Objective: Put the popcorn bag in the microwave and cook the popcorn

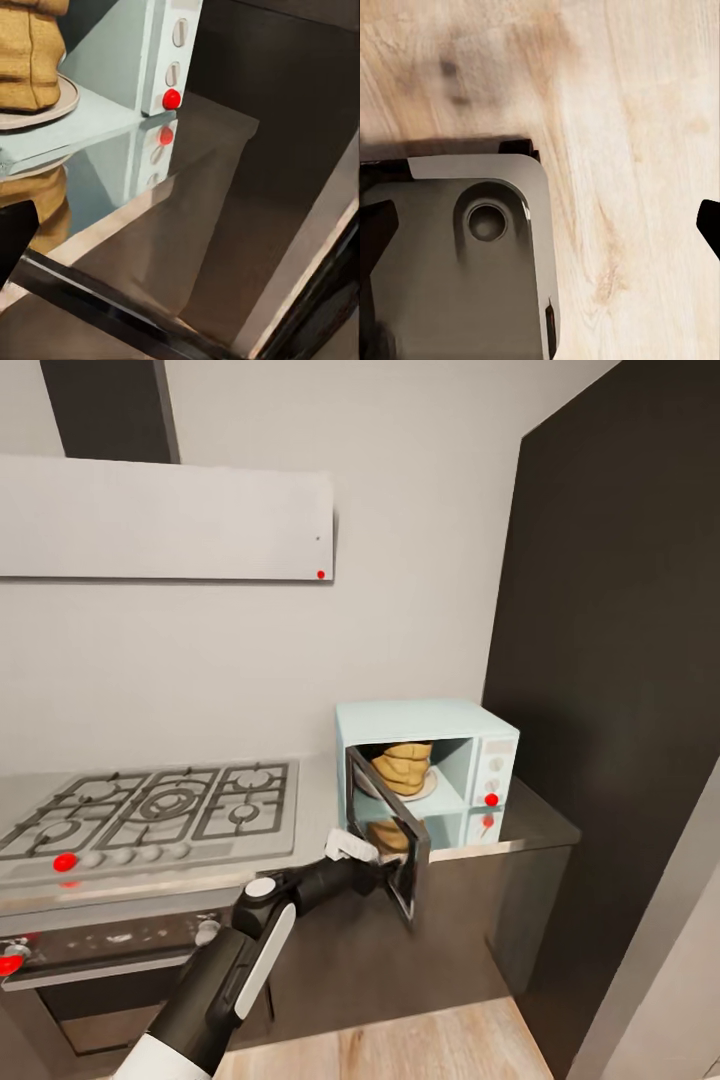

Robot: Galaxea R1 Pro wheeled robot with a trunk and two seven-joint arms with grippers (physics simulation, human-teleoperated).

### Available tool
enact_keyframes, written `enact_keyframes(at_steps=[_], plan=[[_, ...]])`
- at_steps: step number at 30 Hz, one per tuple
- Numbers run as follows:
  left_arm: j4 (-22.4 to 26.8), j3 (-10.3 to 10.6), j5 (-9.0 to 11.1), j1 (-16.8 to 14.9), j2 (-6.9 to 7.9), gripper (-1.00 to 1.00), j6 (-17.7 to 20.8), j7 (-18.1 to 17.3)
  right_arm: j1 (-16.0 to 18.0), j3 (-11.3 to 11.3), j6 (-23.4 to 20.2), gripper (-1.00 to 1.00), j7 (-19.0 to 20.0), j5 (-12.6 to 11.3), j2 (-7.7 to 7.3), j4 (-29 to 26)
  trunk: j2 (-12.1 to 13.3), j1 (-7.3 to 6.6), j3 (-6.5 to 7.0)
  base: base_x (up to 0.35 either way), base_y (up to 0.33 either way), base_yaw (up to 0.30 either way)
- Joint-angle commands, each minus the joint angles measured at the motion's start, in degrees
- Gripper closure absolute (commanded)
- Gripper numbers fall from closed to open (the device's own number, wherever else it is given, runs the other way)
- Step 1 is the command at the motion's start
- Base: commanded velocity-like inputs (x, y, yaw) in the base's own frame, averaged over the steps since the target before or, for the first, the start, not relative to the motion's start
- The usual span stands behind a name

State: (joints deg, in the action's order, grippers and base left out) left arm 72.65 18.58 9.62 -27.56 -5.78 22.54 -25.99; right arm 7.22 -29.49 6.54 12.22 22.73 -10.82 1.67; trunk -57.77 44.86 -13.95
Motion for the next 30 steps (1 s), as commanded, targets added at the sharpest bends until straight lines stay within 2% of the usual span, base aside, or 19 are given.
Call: enact_keyframes(at_steps=[1,3,7,12,17,19,20,21,22,25,30], plan=[[-0.10,-0.03,0.52,-0.04,-0.02,-1.00,0.53,0.03,0.06,-0.49,0.32,-1.00,0.09,0.47,-0.04,0.18,-0.05,0.03,-0.08,0.306,0.000,0.000],[-0.19,-0.03,0.50,-0.04,-0.07,-1.00,0.52,0.05,0.07,-0.49,0.32,-1.00,0.09,0.49,-0.01,0.18,-0.05,0.03,-0.08,0.314,0.000,0.000],[-1.62,0.04,0.36,-0.04,-2.17,-1.00,0.57,0.15,0.07,-0.49,0.32,-1.00,0.09,0.51,0.01,0.18,-0.05,0.03,-0.08,0.321,0.000,0.000],[-1.76,0.31,0.23,-0.04,-4.08,-1.00,0.57,0.15,0.07,-0.49,0.32,-1.00,0.09,0.54,0.01,0.18,-0.05,0.03,-0.08,0.322,0.000,0.000],[-2.39,1.23,0.37,-0.04,-4.22,-1.00,0.57,0.32,0.07,-0.49,0.32,-1.00,0.09,0.52,0.23,0.18,-0.05,0.03,-0.08,0.311,0.000,0.000],[-2.55,2.59,0.37,-0.04,-4.22,-1.00,0.57,1.79,0.07,-0.49,0.32,-1.00,0.09,0.54,0.26,0.18,-0.05,0.03,-0.08,0.107,0.000,0.000],[-2.59,4.31,0.42,-0.04,-4.22,-1.00,0.57,6.35,0.07,-0.49,0.32,-1.00,0.09,0.55,0.27,0.18,-0.05,0.03,-0.08,0.015,0.000,0.000],[-2.60,6.93,0.53,-0.04,-4.22,-1.00,0.57,10.59,0.07,-0.52,0.32,-1.00,0.09,0.39,0.32,0.18,-0.05,0.03,-0.07,0.003,0.000,-0.014],[-2.59,7.68,0.55,-0.04,-4.22,-1.00,0.57,12.03,0.07,-0.58,0.26,-1.00,0.05,0.24,0.34,0.18,-0.05,0.03,-0.06,0.002,0.000,-0.106],[-2.53,8.38,0.59,-0.04,-4.22,-1.00,0.57,14.65,0.07,-0.73,0.19,-1.00,0.00,0.06,0.30,0.20,-0.05,0.03,0.02,0.000,0.000,-0.192],[-2.58,8.56,0.66,-0.04,-4.22,-1.00,0.57,15.15,0.07,-0.75,0.14,-1.00,0.00,0.03,0.27,0.23,-0.05,0.03,0.16,0.000,0.000,-0.225]])
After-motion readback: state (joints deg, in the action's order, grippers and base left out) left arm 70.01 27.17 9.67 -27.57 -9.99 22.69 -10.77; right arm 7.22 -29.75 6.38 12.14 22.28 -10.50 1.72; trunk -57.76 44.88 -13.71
